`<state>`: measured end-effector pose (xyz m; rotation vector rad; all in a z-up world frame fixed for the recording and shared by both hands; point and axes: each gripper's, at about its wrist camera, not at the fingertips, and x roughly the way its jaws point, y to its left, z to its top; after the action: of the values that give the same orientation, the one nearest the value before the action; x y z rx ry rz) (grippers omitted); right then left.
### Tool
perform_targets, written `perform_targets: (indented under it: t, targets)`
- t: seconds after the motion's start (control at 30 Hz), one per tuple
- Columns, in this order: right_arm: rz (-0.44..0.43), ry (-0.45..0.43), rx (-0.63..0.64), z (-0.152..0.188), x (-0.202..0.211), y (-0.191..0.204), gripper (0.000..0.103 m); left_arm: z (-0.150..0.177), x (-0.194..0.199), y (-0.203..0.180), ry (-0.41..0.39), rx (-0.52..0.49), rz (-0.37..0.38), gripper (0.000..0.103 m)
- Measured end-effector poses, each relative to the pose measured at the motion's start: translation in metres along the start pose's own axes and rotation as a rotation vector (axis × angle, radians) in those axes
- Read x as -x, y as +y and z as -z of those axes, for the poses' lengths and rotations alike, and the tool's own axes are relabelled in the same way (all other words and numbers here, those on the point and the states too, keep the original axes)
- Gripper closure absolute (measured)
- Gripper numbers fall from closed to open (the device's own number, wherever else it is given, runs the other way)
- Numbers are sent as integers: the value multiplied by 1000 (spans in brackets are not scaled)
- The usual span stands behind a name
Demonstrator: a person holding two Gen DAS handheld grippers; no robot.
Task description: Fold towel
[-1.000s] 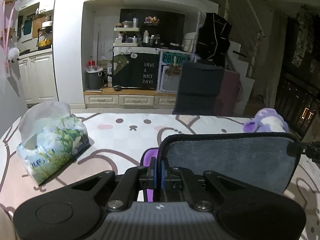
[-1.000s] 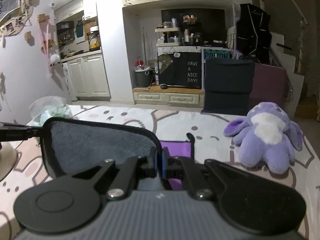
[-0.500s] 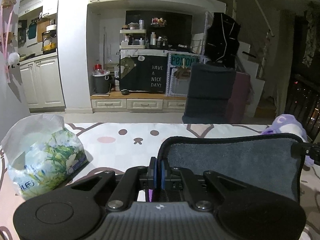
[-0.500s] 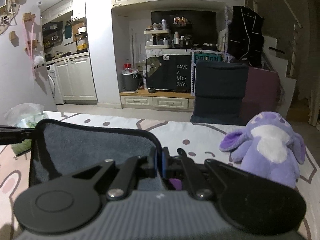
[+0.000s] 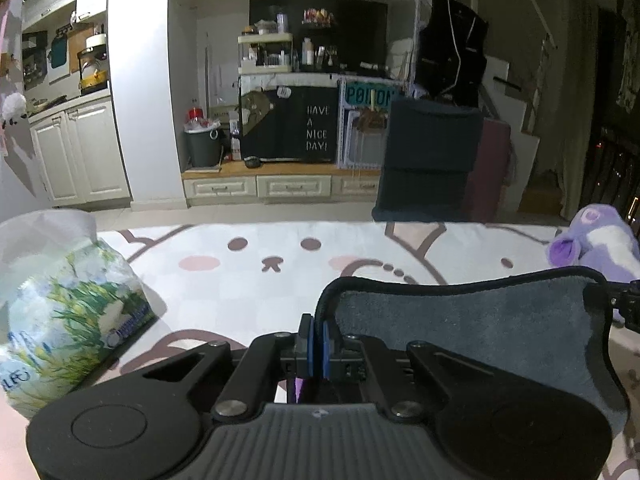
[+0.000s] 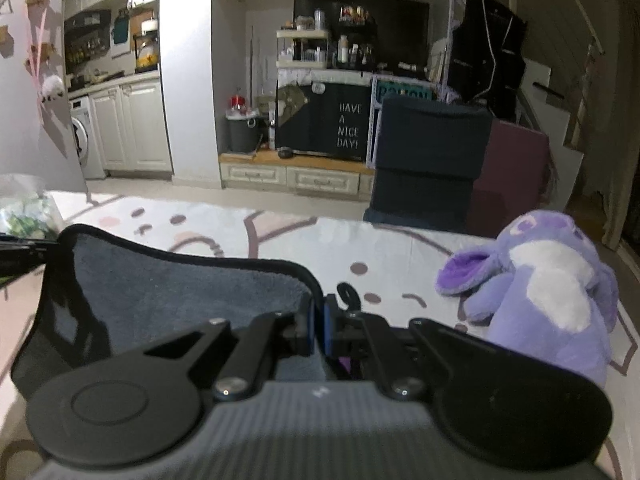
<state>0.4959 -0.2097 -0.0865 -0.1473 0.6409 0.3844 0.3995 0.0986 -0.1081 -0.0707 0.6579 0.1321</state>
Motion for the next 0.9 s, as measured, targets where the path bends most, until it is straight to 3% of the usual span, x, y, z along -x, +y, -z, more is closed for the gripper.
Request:
perform_targets:
  t: [0.13, 0.6, 0.9]
  targets:
    - [32, 32, 29, 4, -21, 4, 97, 4, -16, -2, 16, -3, 6, 99]
    - [9, 91, 1, 19, -82, -4, 97, 13, -51, 4, 54, -5, -39, 98]
    - [6, 103, 2, 24, -89, -9, 97, 16, -59, 0, 85, -32, -51, 98]
